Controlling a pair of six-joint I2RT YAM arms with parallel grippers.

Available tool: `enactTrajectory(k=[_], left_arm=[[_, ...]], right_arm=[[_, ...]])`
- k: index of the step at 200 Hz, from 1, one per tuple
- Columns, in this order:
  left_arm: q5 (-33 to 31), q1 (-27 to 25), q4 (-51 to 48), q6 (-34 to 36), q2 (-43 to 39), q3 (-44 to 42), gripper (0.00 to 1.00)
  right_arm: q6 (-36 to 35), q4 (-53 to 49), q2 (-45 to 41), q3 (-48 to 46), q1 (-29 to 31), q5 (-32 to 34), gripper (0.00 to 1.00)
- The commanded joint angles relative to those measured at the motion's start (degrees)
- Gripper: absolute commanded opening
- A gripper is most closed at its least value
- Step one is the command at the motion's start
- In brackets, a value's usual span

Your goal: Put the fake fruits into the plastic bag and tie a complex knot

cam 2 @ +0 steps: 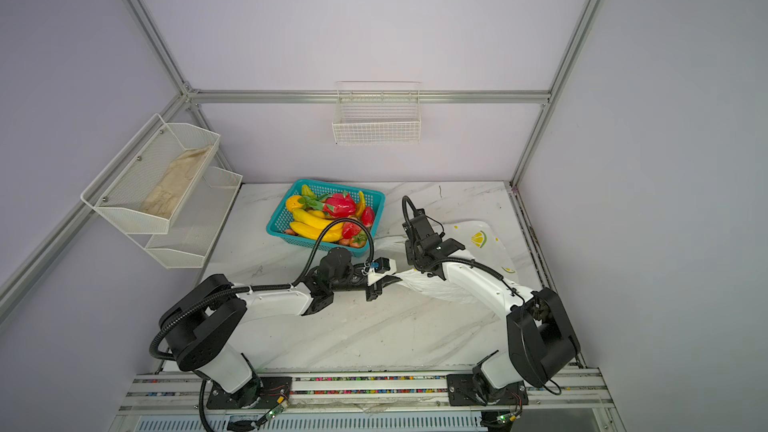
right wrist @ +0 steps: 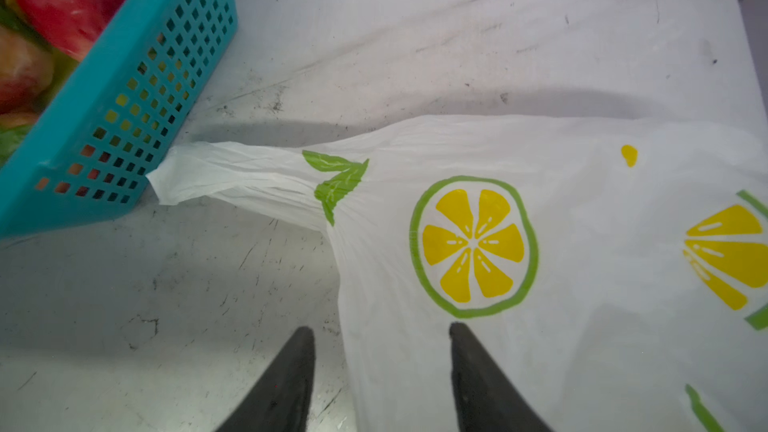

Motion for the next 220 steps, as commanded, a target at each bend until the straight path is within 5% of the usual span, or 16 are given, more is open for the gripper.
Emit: enactTrajectory(k=[1, 50, 94, 117, 165, 180, 195, 220], left_arm=[[-1.5, -0.4, 4.4, -1.3, -0.7, -2.7, 0.0], [-3.0, -0.3, 4.5, -0.5, -1.0, -4.3, 0.0], [-3.6, -0.4, 5.0, 0.2, -0.7, -5.2, 0.0], [-3.5, -0.3, 5.0, 0.0, -0.7, -5.5, 0.0], [-3.1, -0.4, 4.9, -0.3, -1.5, -6.4, 0.0], [-2.3, -0.4, 5.5, -0.8, -1.9, -7.0, 0.11], [-1.1, -0.3, 11.0, -2.5, -2.6, -10.1, 0.38], [-2.4, 0.5, 31.0, -9.6, -4.4, -18.7, 0.67]], right_arm=[[0.4, -3.4, 1.4, 2.2, 0.4, 3.3, 0.62], [0.8, -8.3, 4.9, 3.3, 0.4, 8.0, 0.7], [1.0, -9.3, 7.9, 3.8, 0.4, 11.6, 0.68], [1.3, -10.7, 9.8, 5.1, 0.4, 15.7, 0.54], [1.0, -10.7, 7.7, 7.5, 0.4, 18.0, 0.01], [0.3, -9.5, 5.0, 7.5, 0.3, 17.4, 0.0], [-0.4, -7.4, 0.8, 6.7, -1.2, 14.2, 0.0], [-2.0, -1.4, -9.0, 3.8, -7.8, -1.0, 0.0]])
